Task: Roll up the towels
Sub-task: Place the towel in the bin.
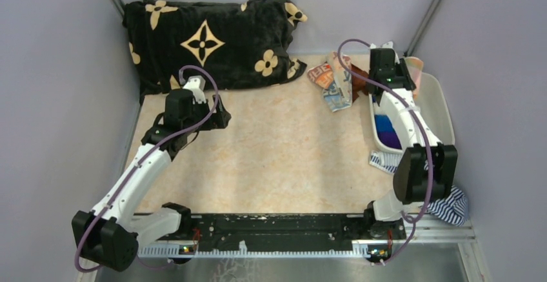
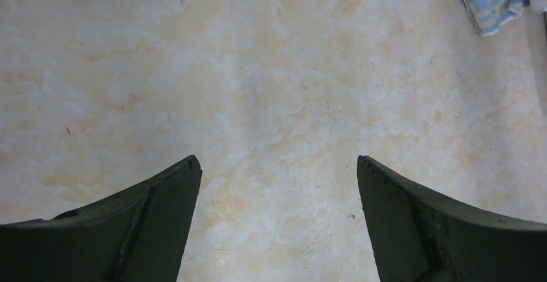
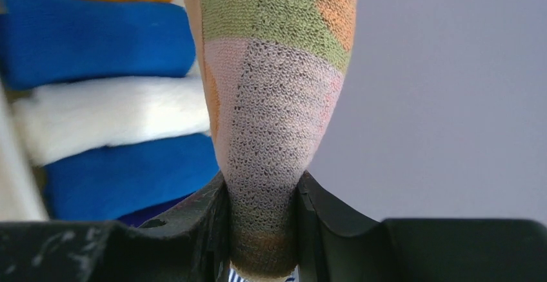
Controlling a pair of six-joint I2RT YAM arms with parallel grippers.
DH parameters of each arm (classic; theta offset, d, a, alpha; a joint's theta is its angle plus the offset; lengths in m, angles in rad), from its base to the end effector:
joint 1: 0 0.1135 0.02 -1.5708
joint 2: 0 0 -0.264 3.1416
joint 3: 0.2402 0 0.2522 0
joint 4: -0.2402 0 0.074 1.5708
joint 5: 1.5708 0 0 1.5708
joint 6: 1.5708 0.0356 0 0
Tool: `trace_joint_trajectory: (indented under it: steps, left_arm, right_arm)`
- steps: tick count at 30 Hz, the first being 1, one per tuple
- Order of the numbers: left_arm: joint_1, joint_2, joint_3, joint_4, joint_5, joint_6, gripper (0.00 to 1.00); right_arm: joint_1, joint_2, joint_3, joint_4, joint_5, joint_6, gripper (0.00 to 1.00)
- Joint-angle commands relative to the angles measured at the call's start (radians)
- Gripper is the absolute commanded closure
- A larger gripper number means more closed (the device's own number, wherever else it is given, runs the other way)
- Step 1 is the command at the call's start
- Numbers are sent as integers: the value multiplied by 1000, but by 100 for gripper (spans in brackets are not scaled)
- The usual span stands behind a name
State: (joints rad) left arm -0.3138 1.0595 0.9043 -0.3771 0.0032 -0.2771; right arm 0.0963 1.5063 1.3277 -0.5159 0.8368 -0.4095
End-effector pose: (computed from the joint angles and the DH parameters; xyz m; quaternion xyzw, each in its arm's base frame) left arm 0.2250 -0.0731 0.3095 0.0167 0.8680 -0.1458 0.4743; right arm 0.3309 0.0054 0.3299 -0.0401 0.8442 -0.4239 0.3255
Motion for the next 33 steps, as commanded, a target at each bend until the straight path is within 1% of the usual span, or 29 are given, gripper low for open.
trace_joint_trajectory:
  steps: [1, 4, 7, 13, 19, 22, 25, 33]
  left_arm:
    - [-10, 35, -9, -5, -10, 32, 4]
    - [-10, 60, -12, -4, -8, 31, 4]
    - [-8, 92, -12, -5, -5, 27, 4]
    - [8, 131, -4, -15, -25, 23, 4]
    - [11, 133, -7, -17, -27, 23, 4]
    - [9, 120, -15, -15, -21, 16, 4]
    - [0, 103, -30, -10, -18, 10, 4]
    - [-44, 57, -30, -17, -72, 18, 4]
  right_arm:
    - [-132, 96, 51, 213, 21, -151, 100]
    - [-205, 171, 63, 300, 11, -185, 100]
    - [-243, 243, 61, 415, 11, -253, 100]
    - [-285, 375, 93, 470, -52, -250, 100]
    - [-354, 411, 47, 516, -191, -212, 100]
    - [-387, 392, 5, 571, -292, -243, 100]
    - [-413, 368, 4, 553, -371, -265, 100]
    - [-438, 332, 4, 400, -523, -299, 100]
